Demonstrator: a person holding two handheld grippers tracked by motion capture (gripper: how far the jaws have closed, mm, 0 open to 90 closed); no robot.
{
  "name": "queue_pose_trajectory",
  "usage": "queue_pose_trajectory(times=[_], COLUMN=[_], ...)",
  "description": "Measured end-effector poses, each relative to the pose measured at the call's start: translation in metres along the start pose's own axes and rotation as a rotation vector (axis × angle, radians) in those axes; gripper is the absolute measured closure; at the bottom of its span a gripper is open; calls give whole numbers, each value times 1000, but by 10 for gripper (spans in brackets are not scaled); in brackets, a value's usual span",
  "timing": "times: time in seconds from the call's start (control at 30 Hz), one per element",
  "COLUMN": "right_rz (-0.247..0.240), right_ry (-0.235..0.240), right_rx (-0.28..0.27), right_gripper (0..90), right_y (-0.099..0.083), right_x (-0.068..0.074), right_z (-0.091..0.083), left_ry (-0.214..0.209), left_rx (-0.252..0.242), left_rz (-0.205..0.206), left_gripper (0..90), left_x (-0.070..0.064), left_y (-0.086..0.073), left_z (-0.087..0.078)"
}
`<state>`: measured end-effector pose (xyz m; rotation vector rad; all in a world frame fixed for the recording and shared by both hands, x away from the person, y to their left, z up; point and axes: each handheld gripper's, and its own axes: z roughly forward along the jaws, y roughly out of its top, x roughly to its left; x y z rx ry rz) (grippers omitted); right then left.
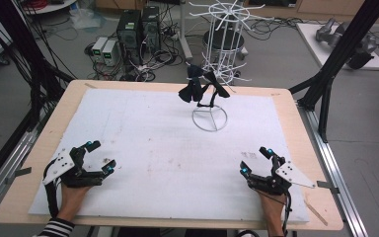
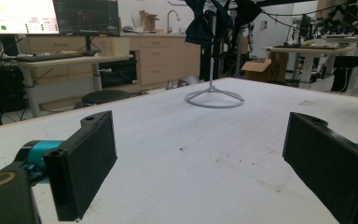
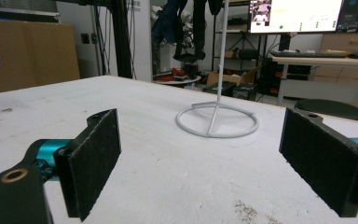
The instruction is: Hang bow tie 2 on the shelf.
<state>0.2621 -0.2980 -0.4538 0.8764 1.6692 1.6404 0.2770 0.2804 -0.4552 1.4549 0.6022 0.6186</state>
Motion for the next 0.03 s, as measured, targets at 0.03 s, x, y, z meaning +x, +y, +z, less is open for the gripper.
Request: queue_pose_trajectory(times=[0.03], right_rz=[-6], right_ry=[-3], right_rx=[-2], right_gripper=[119], right_y=[0], right_x=[0], right_z=[0], left_ry=[0], left_rx=[0], left_rz=[-2], left_gripper=[99], left_x=[0], left_y=[0], left_z=[0])
